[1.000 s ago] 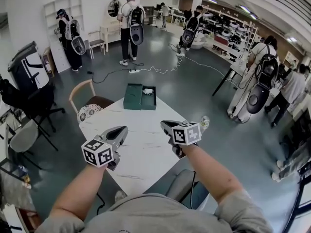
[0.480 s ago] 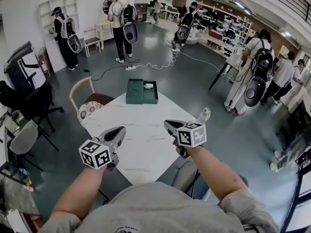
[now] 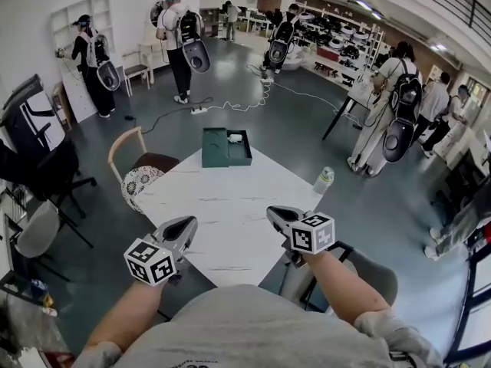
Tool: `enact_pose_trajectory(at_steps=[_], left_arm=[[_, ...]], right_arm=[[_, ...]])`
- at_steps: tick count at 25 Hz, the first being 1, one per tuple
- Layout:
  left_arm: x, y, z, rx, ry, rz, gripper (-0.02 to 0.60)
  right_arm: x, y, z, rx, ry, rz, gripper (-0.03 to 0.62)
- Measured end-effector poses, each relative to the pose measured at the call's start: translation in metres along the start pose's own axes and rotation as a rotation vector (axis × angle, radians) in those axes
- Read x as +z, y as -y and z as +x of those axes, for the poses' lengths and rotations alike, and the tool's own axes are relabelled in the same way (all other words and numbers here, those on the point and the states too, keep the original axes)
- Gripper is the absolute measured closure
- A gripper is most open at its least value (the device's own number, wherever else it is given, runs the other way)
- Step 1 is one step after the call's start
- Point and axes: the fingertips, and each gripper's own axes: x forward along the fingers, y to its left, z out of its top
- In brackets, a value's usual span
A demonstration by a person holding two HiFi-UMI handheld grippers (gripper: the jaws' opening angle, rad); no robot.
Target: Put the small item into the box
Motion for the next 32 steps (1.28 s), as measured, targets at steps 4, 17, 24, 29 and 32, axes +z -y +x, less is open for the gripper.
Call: enact_pose_trajectory(at_steps=[4,17,24,29,32], left_arm=[[-0.005,-0.002,-0.008,-0.025,-0.002,-0.001,0.578],[-0.018,-0.014,-0.018,-0.012,-0.021,-0.039,0.578],[-0.015,-0.012,-0.017,-0.005,-0.015,-0.053,0.578],[-0.015,-0.008,-0.017,-0.002,-0.012,-0.051,0.578],[-0.015,-0.009,-0.019,0.002,-0.008,-0.051,0.578]], right_arm=[[-0.012,-0.008,-0.001,-0.010,0.013,0.004,0.585],[-0.034,0.001,-0.007,-0.020,-0.005,0.076,0.585],[-0.029,0.000,-0.008,-0.005,-0.023,0.051,0.586],[-0.029,0.000,-0.011,0.004,-0.023,0.041,0.586],[-0.030,-0.001,-0.011,0.007,-0.024,0.035,0.586]])
